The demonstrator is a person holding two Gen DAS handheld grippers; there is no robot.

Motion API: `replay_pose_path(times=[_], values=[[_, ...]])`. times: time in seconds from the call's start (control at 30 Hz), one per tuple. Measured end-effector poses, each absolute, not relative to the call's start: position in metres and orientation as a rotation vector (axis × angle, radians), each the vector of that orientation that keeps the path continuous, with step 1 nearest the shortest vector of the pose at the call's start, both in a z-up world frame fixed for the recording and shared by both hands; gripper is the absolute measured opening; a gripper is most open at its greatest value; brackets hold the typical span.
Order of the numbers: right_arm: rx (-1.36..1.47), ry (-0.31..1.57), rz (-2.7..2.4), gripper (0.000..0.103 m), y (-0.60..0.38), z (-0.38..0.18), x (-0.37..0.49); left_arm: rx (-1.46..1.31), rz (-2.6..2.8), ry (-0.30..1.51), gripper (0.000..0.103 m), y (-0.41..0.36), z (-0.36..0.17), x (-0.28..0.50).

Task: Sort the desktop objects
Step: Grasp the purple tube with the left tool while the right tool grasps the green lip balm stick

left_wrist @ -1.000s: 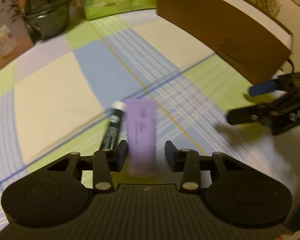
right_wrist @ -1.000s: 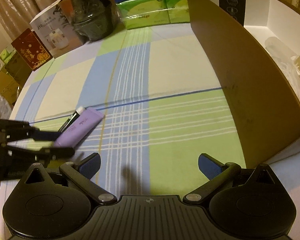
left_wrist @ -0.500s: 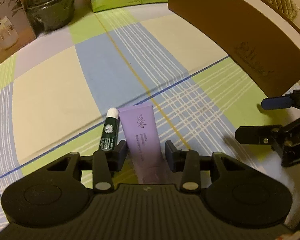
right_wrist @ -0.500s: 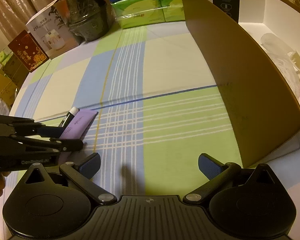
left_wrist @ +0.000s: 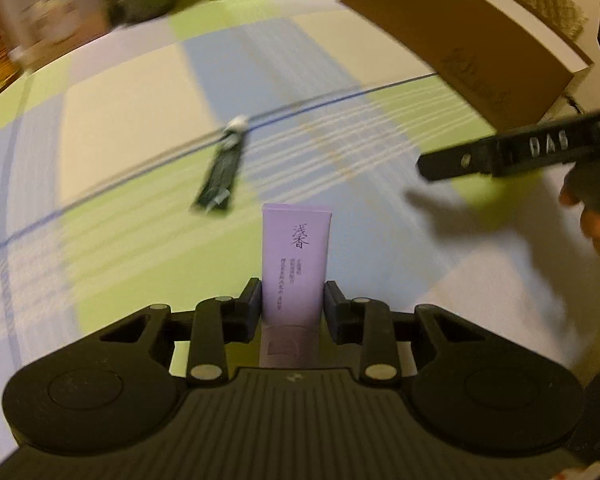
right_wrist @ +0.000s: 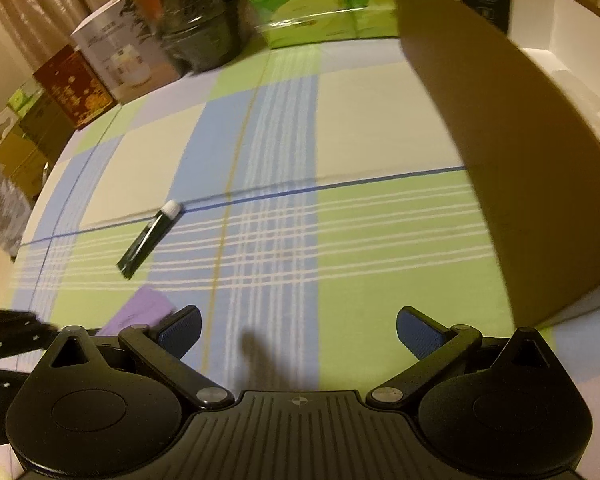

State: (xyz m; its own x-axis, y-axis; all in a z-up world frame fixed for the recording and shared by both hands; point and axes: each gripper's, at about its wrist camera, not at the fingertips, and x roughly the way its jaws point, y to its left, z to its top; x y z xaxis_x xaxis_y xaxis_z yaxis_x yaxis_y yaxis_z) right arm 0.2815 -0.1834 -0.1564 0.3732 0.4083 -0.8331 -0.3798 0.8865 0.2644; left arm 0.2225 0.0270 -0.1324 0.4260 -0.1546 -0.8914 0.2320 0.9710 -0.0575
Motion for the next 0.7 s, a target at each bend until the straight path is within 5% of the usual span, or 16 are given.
replay_pose_path(times=[0.53, 0.7], values=[[-0.039, 1.058, 0.693, 0.1, -0.094, -0.173, 0.282, -0.169, 0.248, 1.05, 0.028, 0.128, -0.129, 0.22], [-0.043, 1.013, 0.706, 0.092, -0.064, -0.177, 0.289, -0.156, 0.256, 1.05, 0.028, 0.132, -0.129, 0.231]])
